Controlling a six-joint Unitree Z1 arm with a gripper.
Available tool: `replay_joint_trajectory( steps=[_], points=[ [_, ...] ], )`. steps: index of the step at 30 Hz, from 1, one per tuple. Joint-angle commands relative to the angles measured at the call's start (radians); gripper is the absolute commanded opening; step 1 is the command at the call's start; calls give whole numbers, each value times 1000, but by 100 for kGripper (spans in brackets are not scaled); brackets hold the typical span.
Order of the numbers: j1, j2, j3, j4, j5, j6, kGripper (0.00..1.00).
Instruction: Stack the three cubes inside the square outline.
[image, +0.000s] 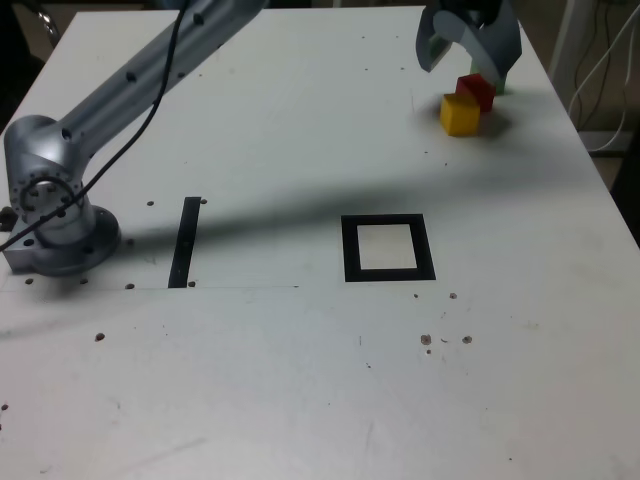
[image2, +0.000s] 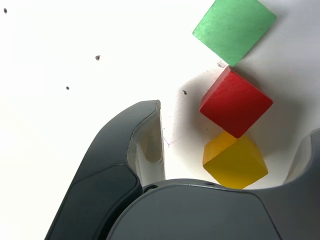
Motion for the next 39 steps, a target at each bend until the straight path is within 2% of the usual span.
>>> replay_joint_trajectory(
  steps=[1, 22, 32, 39],
  points=[
    [-2, 17, -27, 10, 2, 1, 96],
    [-8, 103, -74, 5, -1, -9, 91],
    [-8, 113, -79, 5, -5, -10, 81],
    [-8, 113, -90, 3, -28, -11, 67]
  ],
)
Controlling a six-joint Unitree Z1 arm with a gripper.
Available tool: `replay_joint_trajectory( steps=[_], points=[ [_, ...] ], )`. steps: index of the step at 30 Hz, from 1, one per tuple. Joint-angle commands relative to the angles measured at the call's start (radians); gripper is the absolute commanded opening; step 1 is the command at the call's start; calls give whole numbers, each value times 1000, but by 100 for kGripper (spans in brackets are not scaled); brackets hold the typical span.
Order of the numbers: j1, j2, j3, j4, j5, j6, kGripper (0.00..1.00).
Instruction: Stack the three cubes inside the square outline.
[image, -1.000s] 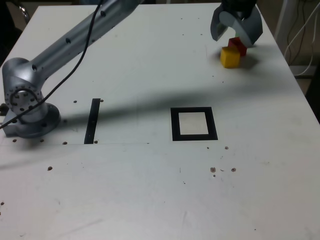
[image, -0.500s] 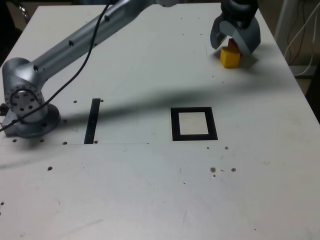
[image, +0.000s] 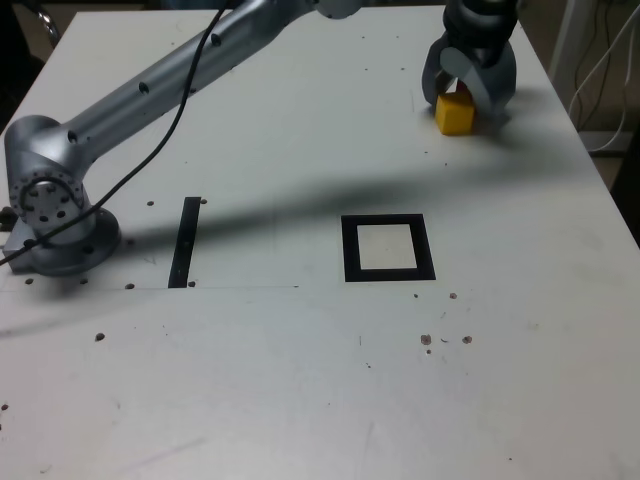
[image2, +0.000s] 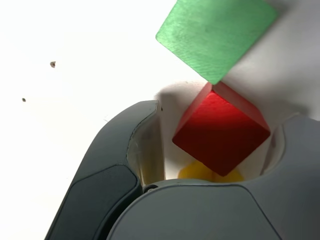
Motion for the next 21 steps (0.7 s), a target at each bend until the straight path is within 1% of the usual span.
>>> replay_joint_trajectory(
  steps=[1, 13, 21],
  points=[
    [-1, 4, -32, 7, -4, -2, 65],
    [-1, 9, -40, 6, -29, -2, 54],
    [0, 10, -50, 6, -40, -2, 51]
  ],
)
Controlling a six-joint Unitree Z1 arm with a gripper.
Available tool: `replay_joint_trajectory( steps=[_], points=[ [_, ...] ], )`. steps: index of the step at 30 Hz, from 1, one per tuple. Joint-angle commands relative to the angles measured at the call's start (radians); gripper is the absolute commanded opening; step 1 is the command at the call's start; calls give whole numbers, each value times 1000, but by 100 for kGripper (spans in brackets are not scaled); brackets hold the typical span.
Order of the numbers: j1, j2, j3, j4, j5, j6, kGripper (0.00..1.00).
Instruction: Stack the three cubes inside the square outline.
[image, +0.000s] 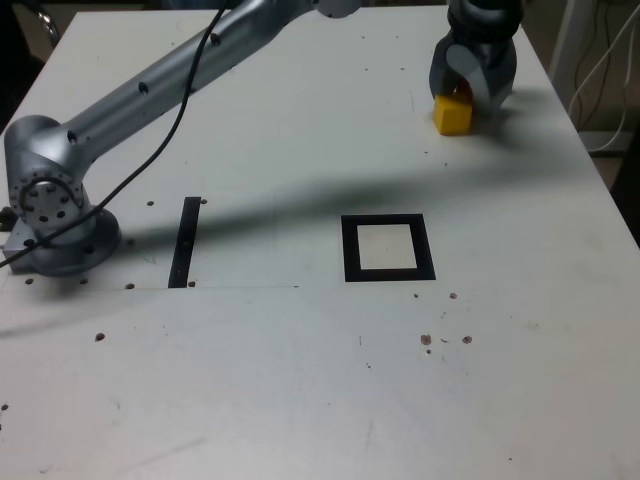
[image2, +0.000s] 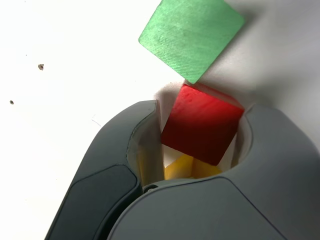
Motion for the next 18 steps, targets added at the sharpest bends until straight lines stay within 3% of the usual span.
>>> replay_joint_trajectory(
  steps=[1, 11, 18],
  points=[
    [0, 8, -27, 9, -4, -2, 51],
    [0, -29, -33, 14, -4, 2, 51],
    [0, -33, -31, 14, -5, 3, 45]
  ],
)
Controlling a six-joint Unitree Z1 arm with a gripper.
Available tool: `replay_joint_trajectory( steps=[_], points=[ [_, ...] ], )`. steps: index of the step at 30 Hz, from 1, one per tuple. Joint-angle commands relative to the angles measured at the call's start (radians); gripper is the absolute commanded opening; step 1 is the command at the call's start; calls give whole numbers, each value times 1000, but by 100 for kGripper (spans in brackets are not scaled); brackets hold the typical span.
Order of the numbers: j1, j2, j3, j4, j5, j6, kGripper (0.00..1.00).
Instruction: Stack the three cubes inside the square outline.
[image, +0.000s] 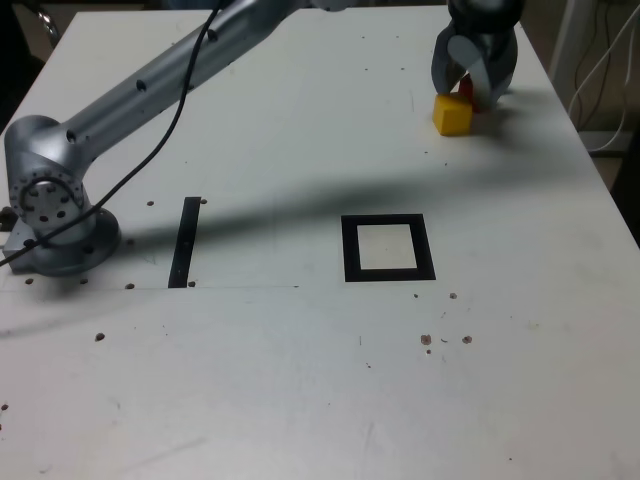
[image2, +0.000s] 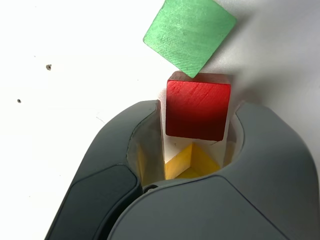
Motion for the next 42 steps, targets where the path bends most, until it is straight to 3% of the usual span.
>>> replay_joint_trajectory(
  steps=[1, 6, 12, 15, 21, 31, 42],
  points=[
    [0, -6, -28, 12, -2, 2, 44],
    [0, 2, -28, 11, -16, 2, 44],
    [10, 14, -30, 8, -32, 0, 69],
    [15, 17, -32, 6, -35, 1, 72],
    [21, 25, -34, 0, -36, 2, 64],
    [23, 27, -42, -3, -34, 3, 40],
    [23, 26, -41, -2, -34, 3, 29]
  ],
)
